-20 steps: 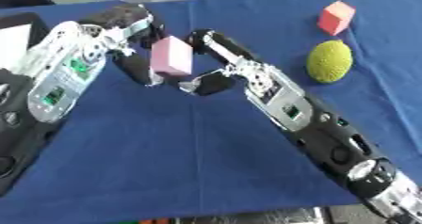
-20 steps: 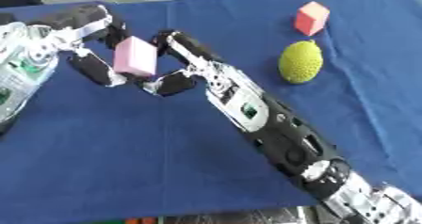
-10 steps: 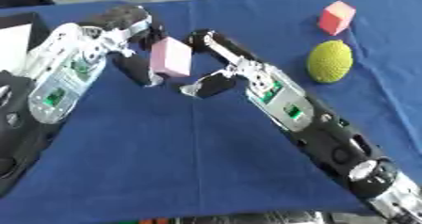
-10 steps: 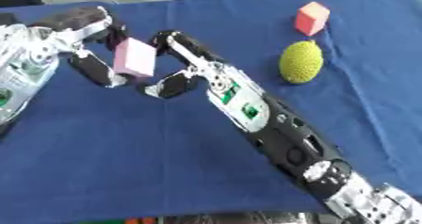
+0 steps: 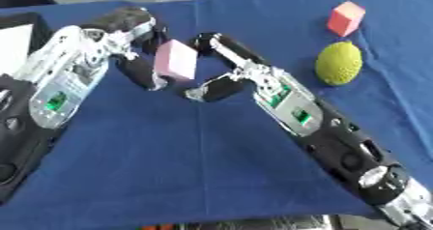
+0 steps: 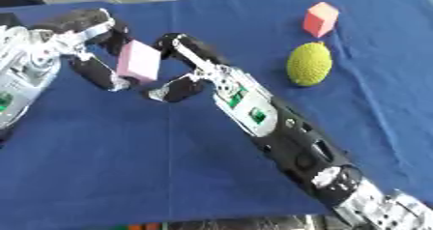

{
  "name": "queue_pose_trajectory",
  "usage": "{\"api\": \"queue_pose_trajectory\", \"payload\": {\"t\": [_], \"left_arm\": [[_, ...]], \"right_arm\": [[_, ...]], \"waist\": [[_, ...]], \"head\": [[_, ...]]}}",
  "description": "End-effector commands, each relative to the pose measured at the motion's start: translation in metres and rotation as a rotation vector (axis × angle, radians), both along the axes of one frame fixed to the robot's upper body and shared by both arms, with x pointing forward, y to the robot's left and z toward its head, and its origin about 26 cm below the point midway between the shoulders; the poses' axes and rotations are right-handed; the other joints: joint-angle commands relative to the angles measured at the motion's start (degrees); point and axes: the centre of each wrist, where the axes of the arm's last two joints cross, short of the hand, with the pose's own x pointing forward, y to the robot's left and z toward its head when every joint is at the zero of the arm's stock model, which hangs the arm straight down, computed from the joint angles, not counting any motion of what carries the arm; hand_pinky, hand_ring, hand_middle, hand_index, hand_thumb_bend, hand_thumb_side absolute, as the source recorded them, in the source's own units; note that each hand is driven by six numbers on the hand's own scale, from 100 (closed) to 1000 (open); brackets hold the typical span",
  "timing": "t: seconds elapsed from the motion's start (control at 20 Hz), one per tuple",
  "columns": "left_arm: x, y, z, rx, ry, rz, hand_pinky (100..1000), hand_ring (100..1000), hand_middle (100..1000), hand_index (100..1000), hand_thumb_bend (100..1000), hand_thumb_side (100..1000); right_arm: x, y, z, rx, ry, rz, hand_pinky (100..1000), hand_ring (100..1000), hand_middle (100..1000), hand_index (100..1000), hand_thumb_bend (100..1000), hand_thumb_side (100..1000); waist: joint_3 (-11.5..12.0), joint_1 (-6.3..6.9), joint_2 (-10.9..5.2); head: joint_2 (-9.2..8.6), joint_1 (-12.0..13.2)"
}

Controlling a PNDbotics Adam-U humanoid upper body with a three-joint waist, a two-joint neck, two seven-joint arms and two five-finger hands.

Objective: Pick up the objects with one hand, pass them to the other hand, and then place them into the box on the other side of the table.

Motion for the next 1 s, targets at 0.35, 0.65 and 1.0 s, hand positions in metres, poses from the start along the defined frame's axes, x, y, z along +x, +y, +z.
{"api": "queue_pose_trajectory", "payload": {"t": [0.35, 0.65, 1.0], "left_arm": [[-0.002, 0.014, 0.022, -0.006, -0.042, 0.026, 659, 530, 410, 418, 233, 133], [-0.007, 0.015, 0.026, 0.016, -0.029, 0.005, 658, 530, 409, 417, 247, 133], [-0.012, 0.019, 0.030, 0.030, -0.025, 0.000, 657, 530, 407, 414, 249, 133]], "right_arm": [[-0.006, 0.007, 0.007, -0.009, -0.023, 0.018, 840, 784, 790, 876, 585, 240], [-0.006, 0.006, 0.006, -0.029, -0.027, -0.013, 843, 787, 792, 893, 610, 252], [-0.006, 0.005, 0.006, -0.034, -0.026, -0.035, 841, 785, 791, 892, 609, 256]], "waist": [[0.21, -0.08, -1.44], [0.38, -0.15, -1.49], [0.47, -0.14, -1.52]], "head": [[0.31, 0.14], [0.31, 0.11], [0.31, 0.10]]}}
